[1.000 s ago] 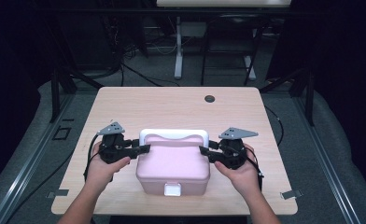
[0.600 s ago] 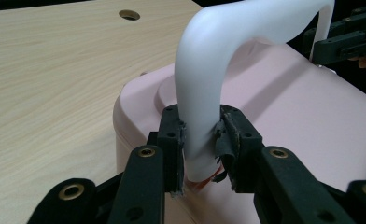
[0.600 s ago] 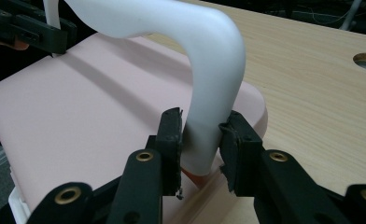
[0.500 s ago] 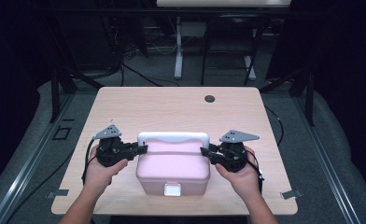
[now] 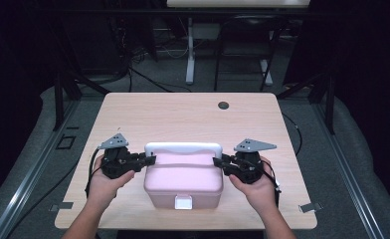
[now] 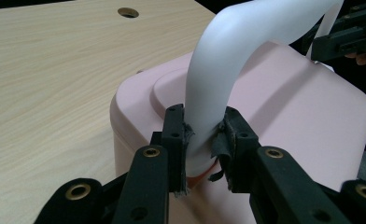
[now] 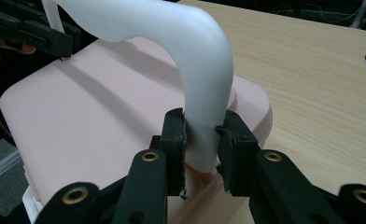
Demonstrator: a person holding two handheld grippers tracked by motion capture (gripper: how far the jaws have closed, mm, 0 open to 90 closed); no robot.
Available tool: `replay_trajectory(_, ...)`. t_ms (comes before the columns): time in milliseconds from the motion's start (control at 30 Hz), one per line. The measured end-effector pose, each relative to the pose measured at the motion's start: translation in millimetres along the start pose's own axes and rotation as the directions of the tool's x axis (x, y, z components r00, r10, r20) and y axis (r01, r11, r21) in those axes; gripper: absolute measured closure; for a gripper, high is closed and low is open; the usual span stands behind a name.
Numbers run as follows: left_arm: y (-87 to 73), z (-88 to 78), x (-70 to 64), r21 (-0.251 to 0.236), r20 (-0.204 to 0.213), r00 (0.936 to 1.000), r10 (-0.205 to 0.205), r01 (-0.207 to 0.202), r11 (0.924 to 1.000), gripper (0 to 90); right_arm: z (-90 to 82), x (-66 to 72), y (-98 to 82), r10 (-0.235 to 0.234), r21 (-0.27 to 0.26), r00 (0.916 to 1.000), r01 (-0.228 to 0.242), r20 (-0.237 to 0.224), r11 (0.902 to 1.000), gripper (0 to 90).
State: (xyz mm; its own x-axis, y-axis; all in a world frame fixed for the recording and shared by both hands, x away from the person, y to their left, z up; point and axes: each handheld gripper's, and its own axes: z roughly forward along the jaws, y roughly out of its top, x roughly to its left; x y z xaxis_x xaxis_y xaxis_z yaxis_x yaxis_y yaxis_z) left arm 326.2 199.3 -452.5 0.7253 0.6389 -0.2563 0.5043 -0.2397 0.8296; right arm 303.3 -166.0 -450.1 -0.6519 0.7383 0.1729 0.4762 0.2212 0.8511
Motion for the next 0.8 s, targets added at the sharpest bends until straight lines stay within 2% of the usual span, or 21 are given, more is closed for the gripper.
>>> replay_trajectory(233, 5.0, -3.7, 2.4, -0.017, 0.007, 1.0, -0.005, 0.005, 0.9998, 73.7, -2.5, 1.6, 5.6, -0.007, -0.013, 0.9999, 0.007, -0.008, 0.9999, 73.3)
replay_trajectory(567, 19.4, -7.2, 3.7, -0.037, 0.006, 1.0, -0.003, 0.003, 0.9993, 73.4, -6.2, -0.1, 19.9, 0.016, -0.023, 0.9998, -0.017, -0.009, 0.9996, 73.5)
replay_trajectory(767, 26.0, -9.3, 3.1, -0.038, -0.008, 0.9999, 0.007, -0.007, 0.9992, 73.1, -7.5, -0.2, 26.5, 0.018, -0.033, 0.9998, -0.018, -0.005, 0.9993, 73.6)
replay_trajectory(800, 26.5, -9.2, 2.8, -0.052, -0.011, 0.9999, 0.009, -0.009, 0.9986, 72.6, -7.7, -0.6, 26.9, 0.017, -0.036, 0.9998, -0.017, -0.005, 0.9992, 73.7)
